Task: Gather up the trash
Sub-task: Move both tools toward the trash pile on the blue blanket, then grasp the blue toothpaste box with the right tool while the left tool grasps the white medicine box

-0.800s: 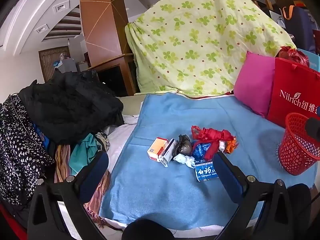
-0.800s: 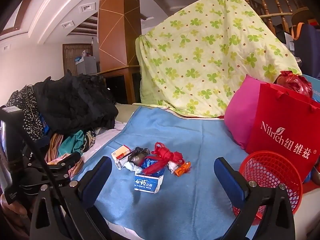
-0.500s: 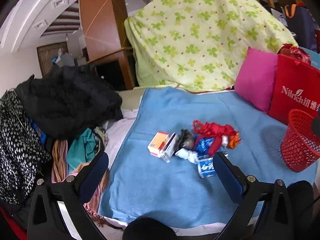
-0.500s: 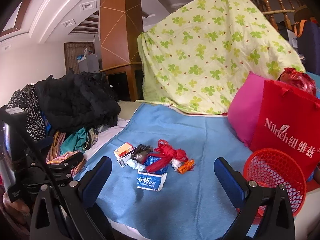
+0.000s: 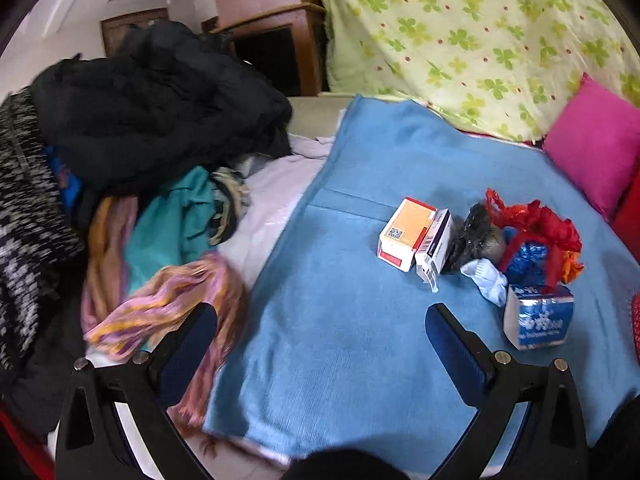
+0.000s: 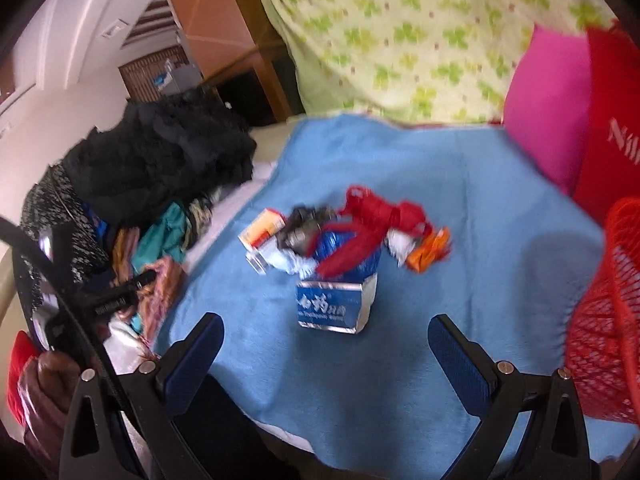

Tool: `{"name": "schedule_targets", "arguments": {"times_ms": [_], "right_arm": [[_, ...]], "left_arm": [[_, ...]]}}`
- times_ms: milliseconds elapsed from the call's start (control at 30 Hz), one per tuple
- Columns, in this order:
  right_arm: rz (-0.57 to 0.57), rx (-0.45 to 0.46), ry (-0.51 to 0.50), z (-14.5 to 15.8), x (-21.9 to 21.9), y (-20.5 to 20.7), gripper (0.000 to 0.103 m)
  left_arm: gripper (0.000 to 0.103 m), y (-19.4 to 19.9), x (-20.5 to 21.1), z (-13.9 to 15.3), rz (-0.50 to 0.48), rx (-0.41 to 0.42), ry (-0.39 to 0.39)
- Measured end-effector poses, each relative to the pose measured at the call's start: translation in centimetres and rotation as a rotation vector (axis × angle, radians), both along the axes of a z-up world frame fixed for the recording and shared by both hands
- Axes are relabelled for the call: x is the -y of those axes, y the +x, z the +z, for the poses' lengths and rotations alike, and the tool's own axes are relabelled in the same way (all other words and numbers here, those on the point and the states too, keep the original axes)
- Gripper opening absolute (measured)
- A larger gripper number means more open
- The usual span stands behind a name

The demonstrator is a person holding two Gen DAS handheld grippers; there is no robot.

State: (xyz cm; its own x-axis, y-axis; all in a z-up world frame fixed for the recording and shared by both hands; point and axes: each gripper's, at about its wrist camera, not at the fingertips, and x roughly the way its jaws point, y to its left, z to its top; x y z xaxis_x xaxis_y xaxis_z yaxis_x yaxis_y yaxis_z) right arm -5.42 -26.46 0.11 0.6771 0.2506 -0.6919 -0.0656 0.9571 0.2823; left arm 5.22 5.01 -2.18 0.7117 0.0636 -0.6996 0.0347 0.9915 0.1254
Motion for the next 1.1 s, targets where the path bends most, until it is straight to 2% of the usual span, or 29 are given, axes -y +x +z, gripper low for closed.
{"name": "schedule_targets", "arguments": {"times_ms": [133, 233, 433, 633, 700, 767, 833, 867, 900, 933, 967, 1000, 1067, 1100], "right_arm": [[0.017, -0.065, -0.003, -3.7, -0.3, 2.7, 0.103], [0.033, -0.103, -0.035, -5.7, -0.3, 4.6, 0.103], [0.095, -0.068, 0.026, -6.5, 0.0, 8.6, 0.103], [0.183, -0.086, 0.064, -8.7, -1.0, 12.9, 0.103], [0.197, -0.116, 0.084, -9.8, -1.1, 13.8, 0.099], [0.216, -0.151, 0.083, -10.8, -1.4, 14.5, 0.089], [0.236, -0.183, 0.077, -11.6, -2.0, 15.1, 0.076], [0.239, -0.186, 0.067, -12.1, -1.9, 14.9, 0.076], [0.241, -0.186, 0.065, -12.2, -2.1, 14.9, 0.072], [0.245, -0.185, 0.068, -12.1, -2.2, 14.7, 0.067], [0.255, -0.185, 0.073, -12.0, -2.3, 14.6, 0.057], [0.258, -0.172, 0.074, -11.7, -2.3, 14.4, 0.049], [0.257, -0.149, 0.083, -11.3, -2.0, 13.9, 0.042], [0.259, -0.148, 0.104, -11.1, -1.9, 13.8, 0.041]], "left_arm": [[0.103, 3.4, 0.8, -2.5, -0.06, -0.065, 0.011], [0.103, 4.7, 1.6, -3.7, -0.111, -0.087, -0.033], [0.103, 6.3, 3.3, -4.8, -0.227, -0.119, -0.147], [0.102, 9.4, 4.2, -6.4, -0.24, -0.181, -0.221], [0.093, 10.5, 4.5, -6.9, -0.234, -0.198, -0.249], [0.085, 11.1, 4.8, -7.4, -0.24, -0.221, -0.274], [0.081, 11.5, 5.4, -8.0, -0.255, -0.247, -0.295], [0.075, 11.7, 5.7, -8.2, -0.26, -0.257, -0.3], [0.06, 11.9, 6.1, -8.6, -0.265, -0.27, -0.299], [0.051, 12.2, 6.4, -9.0, -0.268, -0.287, -0.296], [0.036, 12.4, 6.5, -9.3, -0.269, -0.303, -0.301], [0.026, 12.4, 6.7, -9.6, -0.268, -0.315, -0.315], [0.018, 12.5, 6.6, -9.9, -0.26, -0.324, -0.34], [0.017, 12.3, 6.6, -10.0, -0.26, -0.318, -0.34]]}}
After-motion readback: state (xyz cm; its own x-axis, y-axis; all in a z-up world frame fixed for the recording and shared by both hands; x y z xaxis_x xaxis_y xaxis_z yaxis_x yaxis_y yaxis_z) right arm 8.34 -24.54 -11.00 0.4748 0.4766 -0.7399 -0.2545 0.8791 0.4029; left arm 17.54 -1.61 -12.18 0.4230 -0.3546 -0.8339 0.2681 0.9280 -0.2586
